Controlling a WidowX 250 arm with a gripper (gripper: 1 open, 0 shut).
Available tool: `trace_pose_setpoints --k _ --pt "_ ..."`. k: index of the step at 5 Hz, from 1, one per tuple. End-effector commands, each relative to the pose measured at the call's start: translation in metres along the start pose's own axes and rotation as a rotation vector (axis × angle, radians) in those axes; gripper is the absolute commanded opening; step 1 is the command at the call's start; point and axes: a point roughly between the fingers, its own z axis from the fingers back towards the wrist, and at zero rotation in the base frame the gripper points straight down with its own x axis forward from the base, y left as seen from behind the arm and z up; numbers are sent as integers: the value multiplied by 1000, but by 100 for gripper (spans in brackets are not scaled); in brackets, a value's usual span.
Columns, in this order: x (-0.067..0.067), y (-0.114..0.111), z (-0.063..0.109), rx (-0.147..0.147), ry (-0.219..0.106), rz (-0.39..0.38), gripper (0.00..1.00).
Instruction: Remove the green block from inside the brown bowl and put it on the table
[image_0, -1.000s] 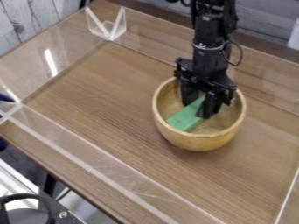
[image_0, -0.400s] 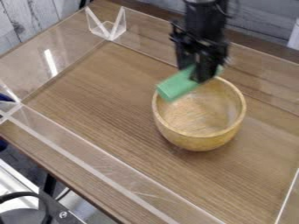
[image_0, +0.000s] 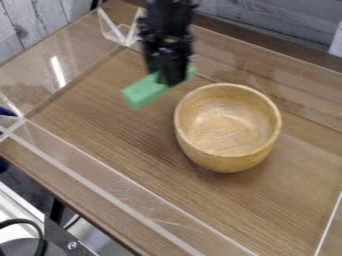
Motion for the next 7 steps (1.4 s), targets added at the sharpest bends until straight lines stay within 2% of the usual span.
trace_pose_setpoints --k 1,2,3,5,6,7 --pt "28 -22 6 43 -56 -82 0" --pt "38 -45 -5 7 -52 -75 0" --pt "40 -54 -19 -20 -34 -75 0" --pt "43 -47 -27 -1 -30 -102 0" --pt "46 -43 -42 2 -50 -125 0" --pt "40 -58 -64 -5 -63 -227 0"
